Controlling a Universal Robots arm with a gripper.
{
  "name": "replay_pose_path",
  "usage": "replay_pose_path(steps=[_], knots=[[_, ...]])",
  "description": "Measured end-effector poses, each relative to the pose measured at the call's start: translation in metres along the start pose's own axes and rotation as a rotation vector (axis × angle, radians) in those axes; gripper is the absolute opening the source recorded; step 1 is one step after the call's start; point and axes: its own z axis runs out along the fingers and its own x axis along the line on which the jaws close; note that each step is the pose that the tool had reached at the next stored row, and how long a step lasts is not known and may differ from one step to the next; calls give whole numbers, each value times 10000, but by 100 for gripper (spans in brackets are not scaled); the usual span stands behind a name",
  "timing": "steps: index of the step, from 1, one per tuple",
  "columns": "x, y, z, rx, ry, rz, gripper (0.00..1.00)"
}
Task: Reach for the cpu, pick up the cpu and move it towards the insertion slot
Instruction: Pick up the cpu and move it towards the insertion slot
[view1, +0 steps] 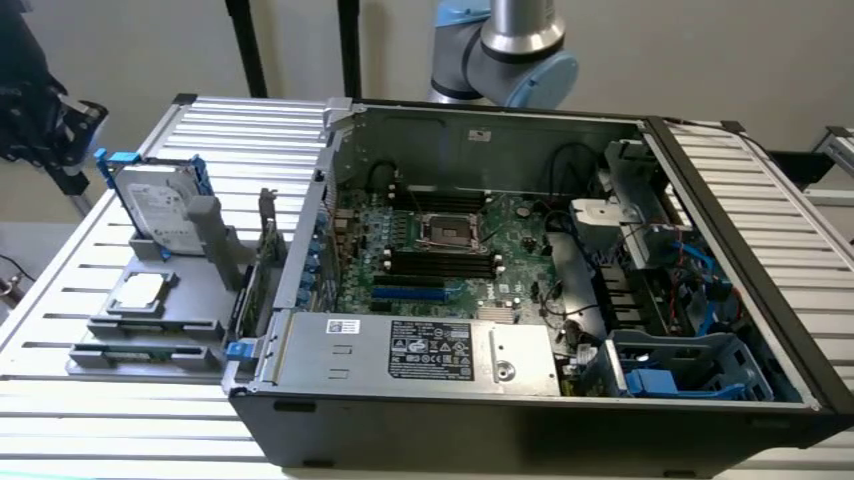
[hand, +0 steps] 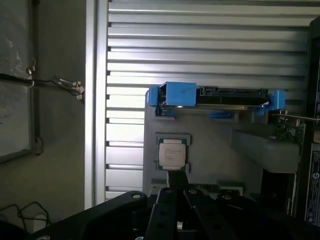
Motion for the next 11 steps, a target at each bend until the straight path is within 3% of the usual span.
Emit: replay_pose_path(steps=[8,10,11], knots=[[3,-35,2,20,8,0,12],[3,-35,2,21,8,0,24],[3,-34,2,21,8,0,24]])
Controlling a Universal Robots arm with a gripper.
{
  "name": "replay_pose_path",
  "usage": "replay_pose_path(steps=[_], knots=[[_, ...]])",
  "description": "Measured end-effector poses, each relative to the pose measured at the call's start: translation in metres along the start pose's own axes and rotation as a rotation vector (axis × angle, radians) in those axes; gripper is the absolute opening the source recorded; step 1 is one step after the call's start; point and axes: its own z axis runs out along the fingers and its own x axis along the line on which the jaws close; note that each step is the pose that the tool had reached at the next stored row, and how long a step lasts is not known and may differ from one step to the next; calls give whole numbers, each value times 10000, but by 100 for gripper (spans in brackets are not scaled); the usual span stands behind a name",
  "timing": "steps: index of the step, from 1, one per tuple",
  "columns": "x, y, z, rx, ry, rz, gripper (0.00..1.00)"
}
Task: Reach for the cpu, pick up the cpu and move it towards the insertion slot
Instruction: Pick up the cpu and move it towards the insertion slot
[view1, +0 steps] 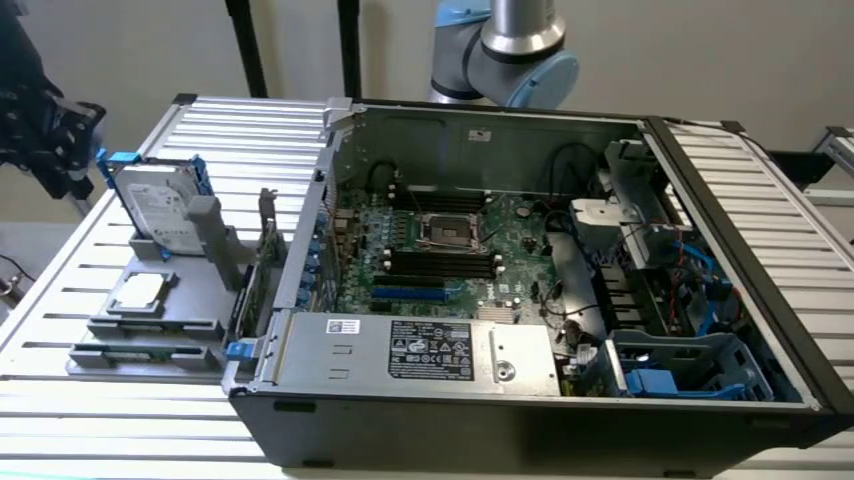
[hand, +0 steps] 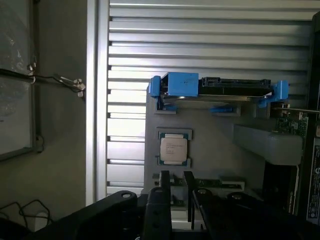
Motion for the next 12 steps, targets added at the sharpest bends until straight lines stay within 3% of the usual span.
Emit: replay_pose_path(steps=[1,4,6,8,11,12], knots=[[-1,0,0,0,-1,-1,36],[-15,-1,0,0,1,-2,42],[-26,-1,3,0,0,-1,53],[-39,-1,12,0,0,-3,59],[-47,-2,60,1,0,-1,71],[-49,-3,78,2,0,-2,71]])
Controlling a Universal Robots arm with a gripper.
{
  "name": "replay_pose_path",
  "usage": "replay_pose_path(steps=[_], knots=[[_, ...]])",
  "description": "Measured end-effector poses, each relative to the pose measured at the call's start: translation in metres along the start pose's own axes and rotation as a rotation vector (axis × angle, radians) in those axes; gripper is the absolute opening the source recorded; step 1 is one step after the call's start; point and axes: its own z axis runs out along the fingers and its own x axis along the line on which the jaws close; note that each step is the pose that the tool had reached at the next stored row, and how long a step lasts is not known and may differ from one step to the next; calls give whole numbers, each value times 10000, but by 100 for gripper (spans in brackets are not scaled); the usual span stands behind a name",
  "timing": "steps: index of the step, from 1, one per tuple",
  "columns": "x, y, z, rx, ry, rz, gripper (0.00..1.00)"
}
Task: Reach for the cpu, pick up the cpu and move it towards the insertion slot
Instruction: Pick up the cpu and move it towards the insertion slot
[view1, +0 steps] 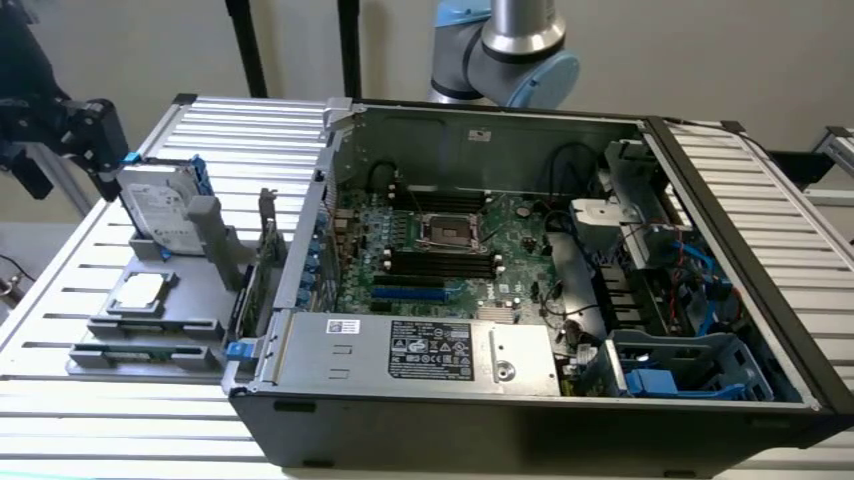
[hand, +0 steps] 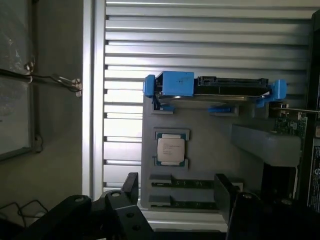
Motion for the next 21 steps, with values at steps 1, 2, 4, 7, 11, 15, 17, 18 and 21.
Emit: replay_pose_path(steps=[1,2,4,7,11,15,17,18,21], knots=[[0,-1,18,0,1,0,71],[-1,-1,35,1,0,0,71],[-1,-3,73,1,0,-1,71],[-1,-4,127,0,0,0,71],[-2,-6,200,0,-1,0,71],[-3,-8,273,0,0,13,71],[-3,-9,309,-1,-1,36,71],[-3,-9,327,-1,-1,46,71],[-4,-11,381,-1,-3,62,71]])
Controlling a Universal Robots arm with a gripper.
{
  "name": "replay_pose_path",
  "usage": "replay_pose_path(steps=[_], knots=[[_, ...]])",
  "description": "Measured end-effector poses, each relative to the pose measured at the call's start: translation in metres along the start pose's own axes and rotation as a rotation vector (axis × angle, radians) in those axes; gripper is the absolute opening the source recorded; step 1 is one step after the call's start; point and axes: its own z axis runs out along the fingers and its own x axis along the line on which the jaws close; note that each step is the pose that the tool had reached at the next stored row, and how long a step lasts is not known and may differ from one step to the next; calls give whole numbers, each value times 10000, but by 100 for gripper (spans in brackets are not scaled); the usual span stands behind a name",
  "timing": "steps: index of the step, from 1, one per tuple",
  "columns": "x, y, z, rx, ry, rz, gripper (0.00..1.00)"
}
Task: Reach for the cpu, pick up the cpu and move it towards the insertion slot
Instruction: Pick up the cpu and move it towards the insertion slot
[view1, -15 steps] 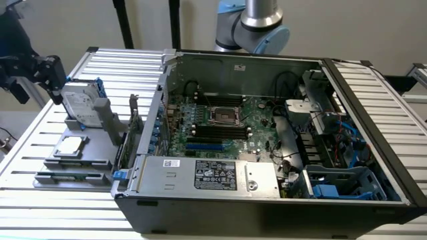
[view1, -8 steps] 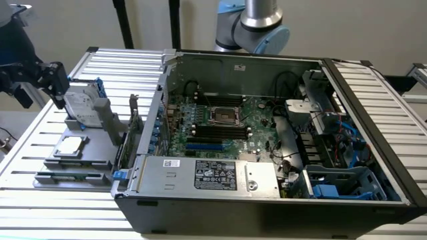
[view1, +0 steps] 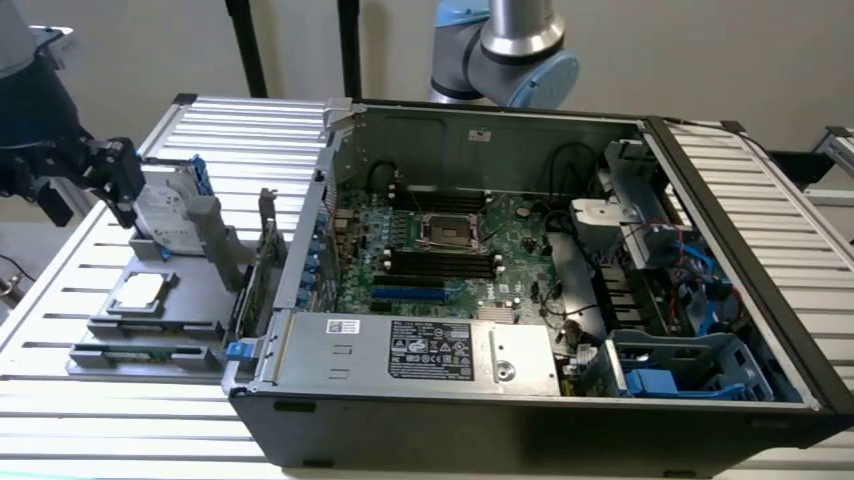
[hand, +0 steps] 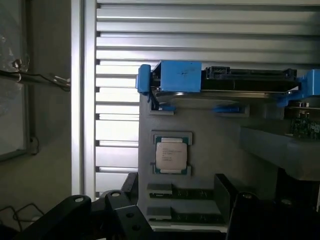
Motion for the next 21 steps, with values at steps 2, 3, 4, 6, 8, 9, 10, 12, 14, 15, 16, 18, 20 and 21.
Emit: replay_pose_path(steps=[2,3,4,6,8,9,10,12,14,15,16,18,20,21], knots=[[0,-1,36,1,1,1,71],[-1,-2,55,0,0,1,71],[-1,-2,73,1,1,1,71],[-1,-3,109,1,1,1,71],[-2,-4,145,0,0,1,71],[-2,-5,164,1,1,2,71],[-2,-5,181,1,1,2,71],[-2,-6,219,0,1,1,71],[-3,-7,255,0,0,1,71],[-3,-8,273,0,0,1,71],[-3,-8,291,1,1,1,71],[-3,-9,328,1,1,1,71],[-4,-10,364,1,1,1,71],[-4,-11,382,1,0,1,71]])
